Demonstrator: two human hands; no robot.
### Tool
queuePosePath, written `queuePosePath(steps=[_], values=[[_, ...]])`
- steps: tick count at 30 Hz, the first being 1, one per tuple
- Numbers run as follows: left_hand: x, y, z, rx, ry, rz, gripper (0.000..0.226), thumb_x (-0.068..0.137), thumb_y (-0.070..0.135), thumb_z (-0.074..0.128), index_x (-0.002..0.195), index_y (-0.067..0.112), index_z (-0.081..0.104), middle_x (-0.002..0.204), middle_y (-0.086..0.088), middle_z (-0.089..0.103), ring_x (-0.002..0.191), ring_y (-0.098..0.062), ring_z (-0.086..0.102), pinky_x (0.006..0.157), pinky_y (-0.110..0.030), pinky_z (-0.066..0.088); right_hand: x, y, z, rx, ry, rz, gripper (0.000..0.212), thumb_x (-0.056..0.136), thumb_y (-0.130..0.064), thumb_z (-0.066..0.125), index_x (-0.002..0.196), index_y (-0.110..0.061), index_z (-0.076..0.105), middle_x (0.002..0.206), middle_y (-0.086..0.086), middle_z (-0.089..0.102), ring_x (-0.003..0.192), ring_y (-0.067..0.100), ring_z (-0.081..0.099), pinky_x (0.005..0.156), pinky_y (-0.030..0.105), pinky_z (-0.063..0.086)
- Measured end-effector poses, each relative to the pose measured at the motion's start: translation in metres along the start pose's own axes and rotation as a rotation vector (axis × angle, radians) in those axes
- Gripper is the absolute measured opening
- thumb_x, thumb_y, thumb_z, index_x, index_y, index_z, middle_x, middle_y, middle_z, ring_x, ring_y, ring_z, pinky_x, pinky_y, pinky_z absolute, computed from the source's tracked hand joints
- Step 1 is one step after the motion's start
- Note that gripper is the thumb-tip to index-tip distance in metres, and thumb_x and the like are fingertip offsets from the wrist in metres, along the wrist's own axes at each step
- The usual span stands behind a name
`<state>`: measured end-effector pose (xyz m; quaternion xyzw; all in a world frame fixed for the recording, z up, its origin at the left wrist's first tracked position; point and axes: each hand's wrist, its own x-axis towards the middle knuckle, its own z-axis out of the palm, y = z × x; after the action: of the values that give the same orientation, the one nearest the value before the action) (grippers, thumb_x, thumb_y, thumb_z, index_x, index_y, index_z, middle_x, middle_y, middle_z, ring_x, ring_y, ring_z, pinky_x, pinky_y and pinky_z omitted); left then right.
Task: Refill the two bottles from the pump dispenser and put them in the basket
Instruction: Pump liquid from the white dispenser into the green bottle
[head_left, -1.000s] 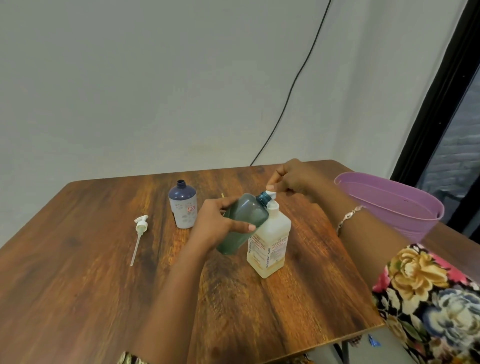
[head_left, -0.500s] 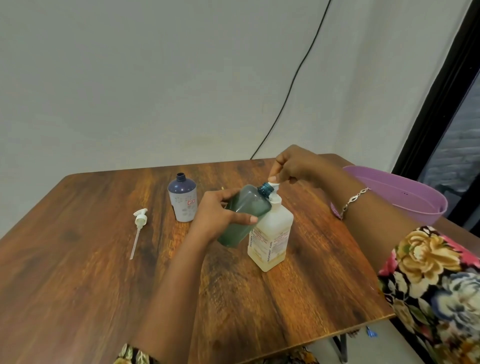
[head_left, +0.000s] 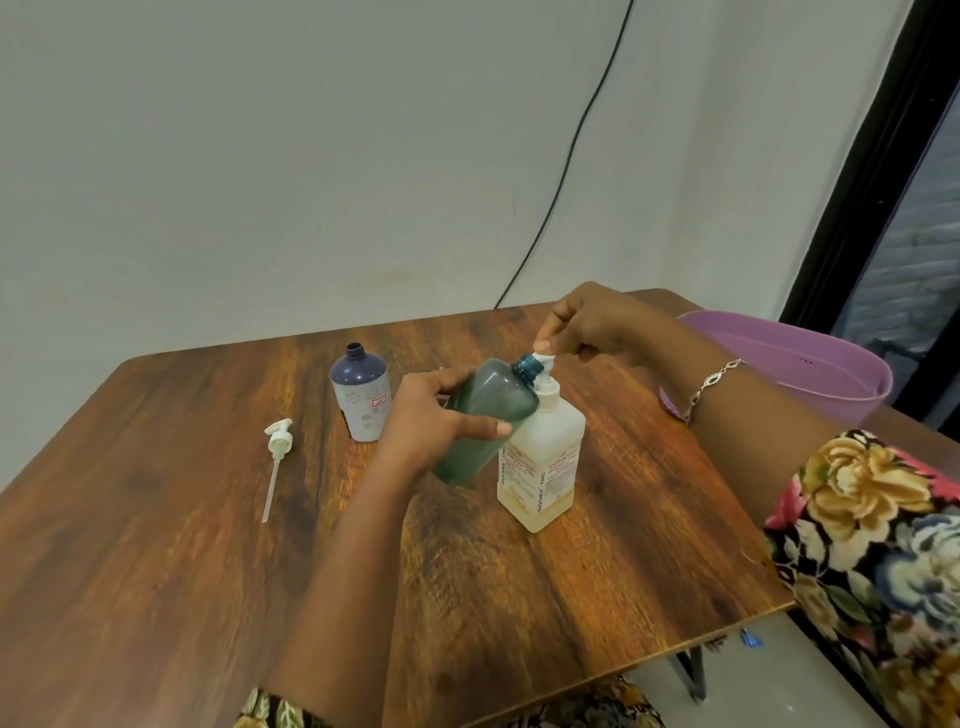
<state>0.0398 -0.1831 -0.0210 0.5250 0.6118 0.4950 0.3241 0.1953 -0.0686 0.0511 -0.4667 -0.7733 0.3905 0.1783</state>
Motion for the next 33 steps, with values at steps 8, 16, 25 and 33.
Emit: queuePosePath(steps=[8,16,25,33], values=[[-0.003,-0.004,0.003,-0.026,-0.012,-0.004,0.067,0.062,0.007,0.081,0.124,0.013,0.057,0.107,0.003,0.06,0.097,-0.013,0.054,0.079,-0.029,0.045,-0.005,0.004,0.007,-0.003,0.04,0.003,0.015,0.081,0.0,0.066,0.069,-0.009,0.064,0.068,0.001,0.058,0.06,0.01,0.041,0.052,0.019,0.037],[0.001,-0.001,-0.002,0.021,0.0,0.004,0.065,0.063,0.006,0.08,0.123,0.012,0.058,0.106,0.004,0.059,0.105,-0.021,0.053,0.095,-0.043,0.044,-0.001,-0.008,0.003,-0.066,-0.02,0.038,0.013,0.082,0.005,0.062,0.072,-0.004,0.061,0.068,0.004,0.056,0.058,0.01,0.04,0.051,0.02,0.036],[-0.004,0.001,0.001,-0.029,-0.009,-0.027,0.065,0.062,0.005,0.08,0.123,0.015,0.058,0.103,0.006,0.059,0.103,-0.019,0.053,0.084,-0.034,0.044,-0.008,-0.002,0.002,-0.02,0.014,0.02,0.014,0.082,0.001,0.064,0.071,-0.008,0.061,0.066,0.003,0.056,0.055,0.009,0.04,0.05,0.019,0.035],[-0.005,0.0,0.003,-0.006,0.0,-0.027,0.064,0.063,0.005,0.08,0.122,0.013,0.058,0.1,0.007,0.059,0.102,-0.019,0.052,0.091,-0.039,0.044,0.001,0.008,0.013,-0.17,0.022,0.031,0.023,0.084,-0.026,0.066,0.069,-0.014,0.054,0.066,0.0,0.052,0.057,0.011,0.039,0.051,0.021,0.032]])
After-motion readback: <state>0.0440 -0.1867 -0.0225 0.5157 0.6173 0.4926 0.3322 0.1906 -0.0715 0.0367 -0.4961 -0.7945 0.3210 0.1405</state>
